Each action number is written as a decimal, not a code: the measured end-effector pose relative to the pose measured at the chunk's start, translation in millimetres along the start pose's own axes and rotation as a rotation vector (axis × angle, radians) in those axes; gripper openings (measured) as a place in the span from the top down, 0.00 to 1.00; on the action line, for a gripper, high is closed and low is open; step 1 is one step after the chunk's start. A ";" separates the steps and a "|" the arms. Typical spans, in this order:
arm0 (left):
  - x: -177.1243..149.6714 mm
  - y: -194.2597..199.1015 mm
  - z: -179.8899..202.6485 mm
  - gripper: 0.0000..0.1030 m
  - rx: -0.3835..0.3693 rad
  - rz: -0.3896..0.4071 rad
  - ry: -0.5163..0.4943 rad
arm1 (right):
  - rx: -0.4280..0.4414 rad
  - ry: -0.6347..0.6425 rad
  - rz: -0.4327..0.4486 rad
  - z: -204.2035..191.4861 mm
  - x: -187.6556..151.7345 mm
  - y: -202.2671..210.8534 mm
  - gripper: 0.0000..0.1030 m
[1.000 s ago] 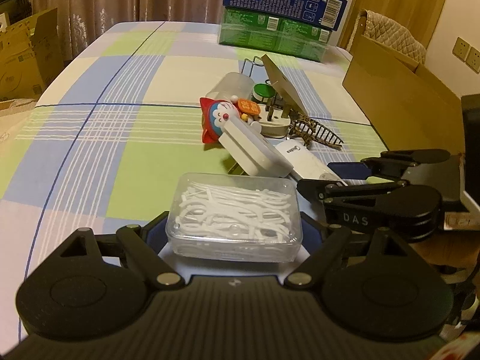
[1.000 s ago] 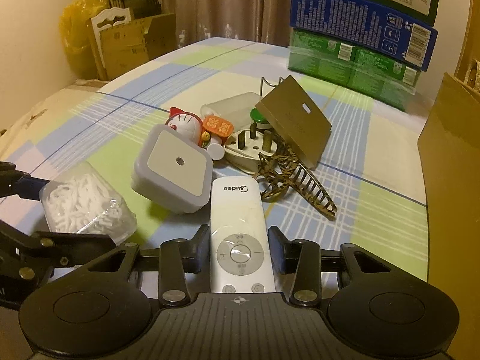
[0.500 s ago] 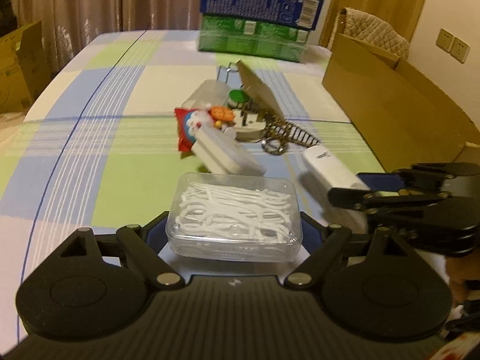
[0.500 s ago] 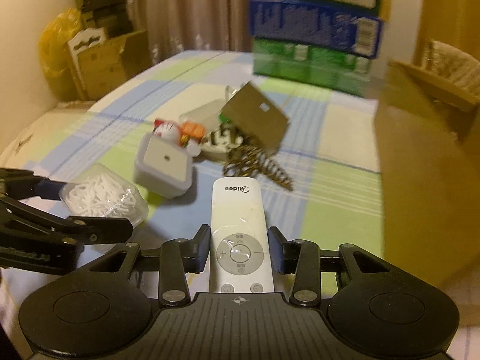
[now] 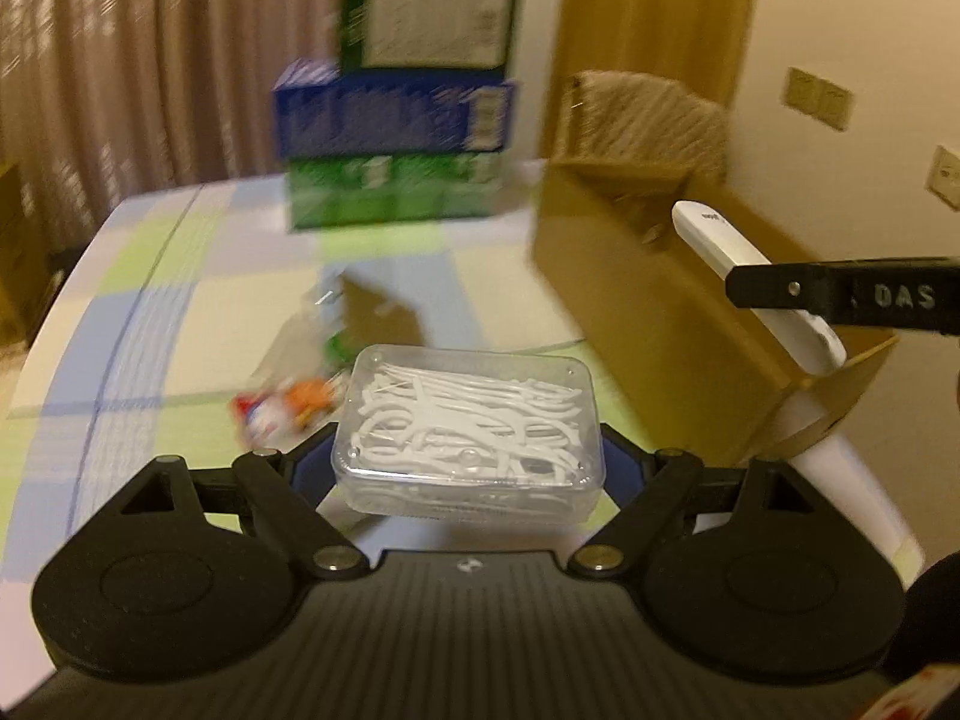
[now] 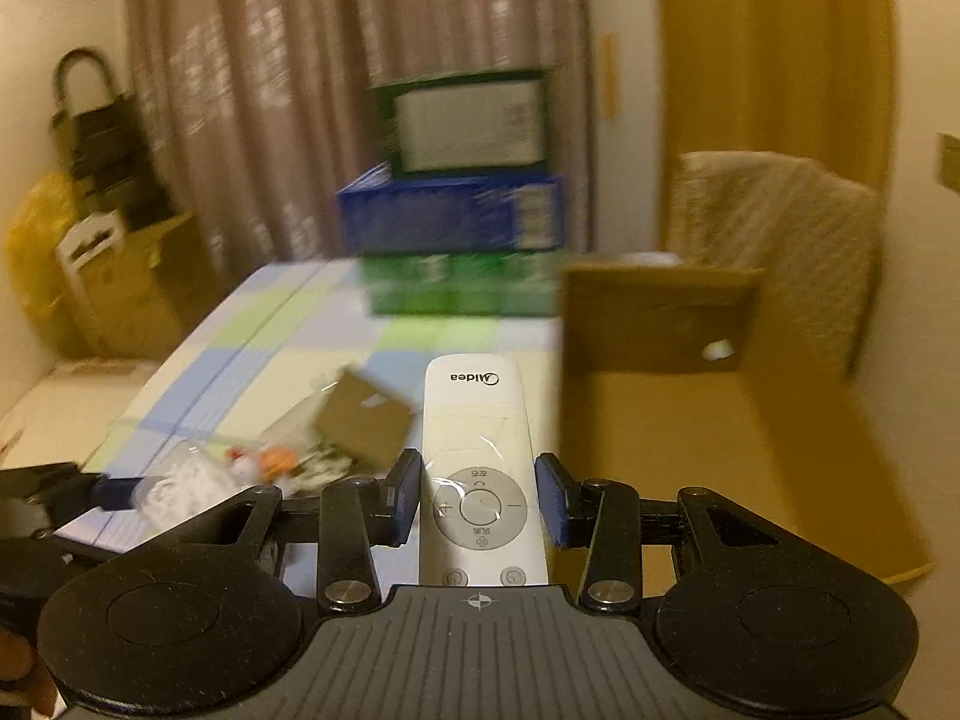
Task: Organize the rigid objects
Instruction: 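Carry both items over the cardboard box and open the left tool to drop the floss box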
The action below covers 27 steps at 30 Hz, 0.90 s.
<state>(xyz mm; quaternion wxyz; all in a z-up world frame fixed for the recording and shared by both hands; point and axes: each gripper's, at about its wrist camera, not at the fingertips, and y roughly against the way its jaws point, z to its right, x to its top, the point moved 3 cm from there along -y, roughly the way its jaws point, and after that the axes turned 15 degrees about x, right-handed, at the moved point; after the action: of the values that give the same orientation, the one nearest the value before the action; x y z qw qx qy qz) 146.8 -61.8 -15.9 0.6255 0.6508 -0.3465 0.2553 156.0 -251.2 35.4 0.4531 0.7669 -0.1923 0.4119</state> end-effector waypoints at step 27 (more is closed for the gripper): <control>70.0 -56.1 180.2 0.19 -0.226 0.001 -0.232 | -0.126 -0.204 0.008 160.3 -2.3 27.2 0.63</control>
<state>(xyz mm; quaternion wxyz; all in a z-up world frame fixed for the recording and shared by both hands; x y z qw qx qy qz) 215.9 -250.9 -13.7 0.6502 0.6012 -0.4434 0.1382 209.8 -402.2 8.1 0.4767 0.7741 -0.2659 0.3207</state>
